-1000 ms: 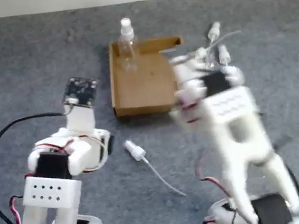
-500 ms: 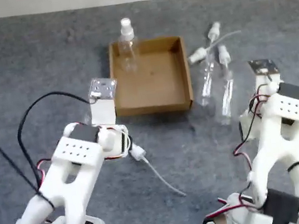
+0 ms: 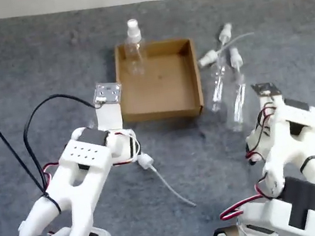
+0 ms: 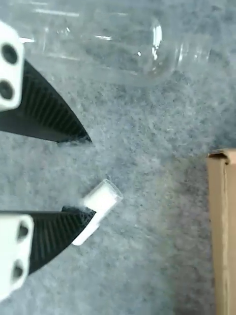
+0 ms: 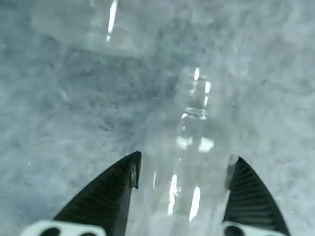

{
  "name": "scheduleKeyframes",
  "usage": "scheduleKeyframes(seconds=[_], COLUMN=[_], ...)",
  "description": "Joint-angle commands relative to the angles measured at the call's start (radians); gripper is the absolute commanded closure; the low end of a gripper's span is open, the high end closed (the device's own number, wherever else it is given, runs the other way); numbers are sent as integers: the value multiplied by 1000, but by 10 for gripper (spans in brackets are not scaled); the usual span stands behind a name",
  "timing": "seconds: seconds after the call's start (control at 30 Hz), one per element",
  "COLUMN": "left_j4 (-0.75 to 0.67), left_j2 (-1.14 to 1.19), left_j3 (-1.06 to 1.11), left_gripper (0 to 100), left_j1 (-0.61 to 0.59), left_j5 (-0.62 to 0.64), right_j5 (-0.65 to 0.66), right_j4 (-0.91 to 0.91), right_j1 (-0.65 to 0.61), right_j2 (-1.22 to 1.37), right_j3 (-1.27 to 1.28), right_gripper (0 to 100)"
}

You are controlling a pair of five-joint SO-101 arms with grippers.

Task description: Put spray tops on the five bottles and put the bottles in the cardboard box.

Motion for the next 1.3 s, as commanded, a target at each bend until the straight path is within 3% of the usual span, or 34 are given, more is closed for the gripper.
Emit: scheduleKeyframes(seconds=[0.0, 0.23, 0.5, 0.67, 0.9, 1.03, 1.27], left_j4=[-37, -78, -282, -282, -284, -270, -91], left_j2=[-2, 1, 1, 1, 2, 1, -1], left_j3=[-19, -1, 150, 162, 174, 177, 137], left_gripper=[832, 832, 832, 842, 960, 928, 924], left_j1=[28, 97, 117, 116, 107, 108, 41], left_j5=[51, 117, 115, 112, 109, -26, -354], right_j5=[8, 11, 8, 9, 11, 11, 12], right_j4=[-54, -104, -94, -93, -93, -79, -33], right_j1=[15, 16, 12, 13, 16, 16, 16], right_j2=[4, 4, -5, -5, -5, -5, -5], right_j3=[10, 31, 24, 22, 22, 21, 21], right_gripper=[779, 928, 936, 936, 936, 936, 936])
